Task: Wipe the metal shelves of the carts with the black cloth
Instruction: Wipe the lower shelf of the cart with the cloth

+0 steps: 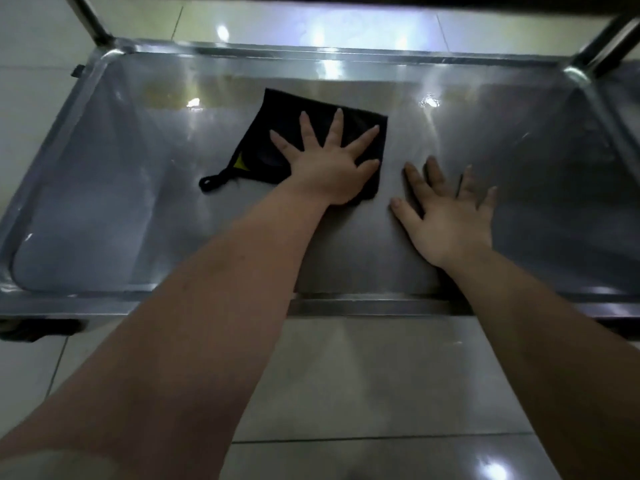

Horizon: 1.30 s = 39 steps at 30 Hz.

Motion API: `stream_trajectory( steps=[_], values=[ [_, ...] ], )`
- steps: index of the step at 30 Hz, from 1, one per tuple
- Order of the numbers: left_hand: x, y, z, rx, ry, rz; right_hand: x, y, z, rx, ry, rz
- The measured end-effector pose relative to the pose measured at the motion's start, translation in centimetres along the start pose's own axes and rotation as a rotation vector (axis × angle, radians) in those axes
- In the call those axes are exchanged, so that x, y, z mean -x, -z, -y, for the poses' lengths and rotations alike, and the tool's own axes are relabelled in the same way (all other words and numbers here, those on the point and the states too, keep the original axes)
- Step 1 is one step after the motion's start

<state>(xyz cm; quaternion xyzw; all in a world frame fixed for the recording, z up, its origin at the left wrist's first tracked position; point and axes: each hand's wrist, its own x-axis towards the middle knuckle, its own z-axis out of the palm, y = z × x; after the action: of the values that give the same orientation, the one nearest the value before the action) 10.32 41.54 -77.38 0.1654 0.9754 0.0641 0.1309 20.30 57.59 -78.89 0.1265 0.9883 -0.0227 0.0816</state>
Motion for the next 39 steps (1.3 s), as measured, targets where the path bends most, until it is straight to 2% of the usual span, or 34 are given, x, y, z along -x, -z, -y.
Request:
stream_trajectory(
  steps=[3,6,12,16,18,22,32,35,39],
  values=[
    [-2.6,0.9,-0.8,-0.013,0.034,0.031,-0.1,0.2,-0.2,-0.002,0.008,0.011],
    [-1.5,0.5,-0.6,-0.010,0.018,0.010,-0.3,0.3,-0.5,-0.015,0.013,0.030],
    [8.0,-1.7,-0.6,-0.064,-0.069,0.050,-0.5,0.8,-1.2,-0.083,0.050,0.035],
    [14.8,-3.6,-1.8,-0.117,-0.120,0.059,-1.0,1.2,-2.7,-0.051,0.118,-0.058],
    [15.4,-4.0,-2.6,-0.128,-0.115,0.064,-1.3,1.3,-4.4,-0.023,0.085,-0.059],
    [12.2,-3.7,-4.4,-0.109,-0.106,0.018,-1.0,0.7,-6.5,0.005,0.010,0.010],
    [-3.3,-0.6,-9.6,-0.043,-0.065,-0.003,-0.1,0.3,-6.8,-0.109,0.046,-0.074],
    [-4.8,0.0,-10.1,-0.057,-0.035,0.030,-0.3,0.4,-6.5,-0.109,0.043,-0.067],
    [-3.4,-0.6,-9.7,-0.043,-0.079,-0.019,-0.6,0.4,-7.0,-0.197,0.016,-0.119]
  ],
)
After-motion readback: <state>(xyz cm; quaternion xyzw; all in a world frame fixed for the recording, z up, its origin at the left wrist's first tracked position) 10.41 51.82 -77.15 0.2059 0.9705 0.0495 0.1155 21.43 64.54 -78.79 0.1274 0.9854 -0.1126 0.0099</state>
